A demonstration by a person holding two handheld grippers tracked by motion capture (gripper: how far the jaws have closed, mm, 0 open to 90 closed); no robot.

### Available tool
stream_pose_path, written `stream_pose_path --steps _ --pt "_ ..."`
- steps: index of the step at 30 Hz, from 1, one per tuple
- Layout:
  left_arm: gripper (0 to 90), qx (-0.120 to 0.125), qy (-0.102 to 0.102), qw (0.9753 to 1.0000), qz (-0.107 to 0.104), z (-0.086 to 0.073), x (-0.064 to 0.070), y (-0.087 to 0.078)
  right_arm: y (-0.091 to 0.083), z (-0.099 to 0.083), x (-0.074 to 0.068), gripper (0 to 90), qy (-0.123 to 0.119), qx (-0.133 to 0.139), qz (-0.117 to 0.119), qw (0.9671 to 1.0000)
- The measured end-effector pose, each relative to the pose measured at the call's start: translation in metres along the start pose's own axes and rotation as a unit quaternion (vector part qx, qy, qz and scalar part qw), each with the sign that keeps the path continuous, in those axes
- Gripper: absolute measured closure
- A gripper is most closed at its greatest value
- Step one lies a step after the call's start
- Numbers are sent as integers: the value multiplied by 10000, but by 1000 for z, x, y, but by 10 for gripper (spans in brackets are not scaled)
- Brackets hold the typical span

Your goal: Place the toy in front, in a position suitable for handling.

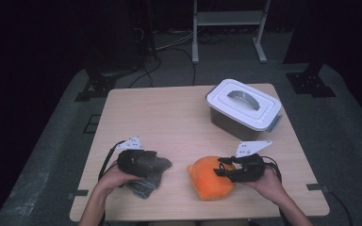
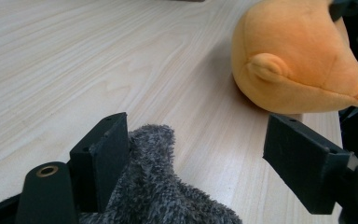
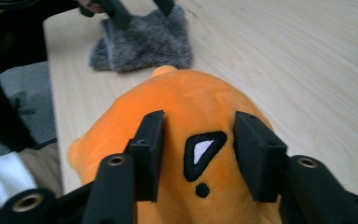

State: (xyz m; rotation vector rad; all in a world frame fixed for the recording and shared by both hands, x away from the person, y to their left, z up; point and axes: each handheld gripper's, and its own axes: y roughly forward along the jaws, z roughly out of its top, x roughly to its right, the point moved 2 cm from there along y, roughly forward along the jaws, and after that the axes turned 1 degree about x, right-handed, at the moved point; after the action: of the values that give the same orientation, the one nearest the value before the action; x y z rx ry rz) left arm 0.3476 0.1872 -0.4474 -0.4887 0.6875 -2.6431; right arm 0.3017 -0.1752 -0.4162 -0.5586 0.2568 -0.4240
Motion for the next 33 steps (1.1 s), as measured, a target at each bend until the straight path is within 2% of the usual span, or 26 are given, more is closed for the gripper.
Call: stream_pose_path --steps 3,4,11,15,27,33 --pt "215 3 1 10000 2 0 0 0 -3 -1 0 483 -25 -27 105 9999" --pt "212 4 -4 10000 3 0 0 0 -6 -2 0 459 1 -28 268 9996" --pt "205 23 28 10000 -24 0 1 0 -12 -3 5 449 -31 -76 380 9992" --pt "201 86 120 9999 -25 1 2 0 -14 -4 7 435 0 -9 448 9990" --pt "189 129 197 9997 -35 1 3 -1 -20 3 15 381 13 65 475 9988" --pt "182 166 229 9996 11 2 3 -4 -26 6 23 344 62 131 340 9993"
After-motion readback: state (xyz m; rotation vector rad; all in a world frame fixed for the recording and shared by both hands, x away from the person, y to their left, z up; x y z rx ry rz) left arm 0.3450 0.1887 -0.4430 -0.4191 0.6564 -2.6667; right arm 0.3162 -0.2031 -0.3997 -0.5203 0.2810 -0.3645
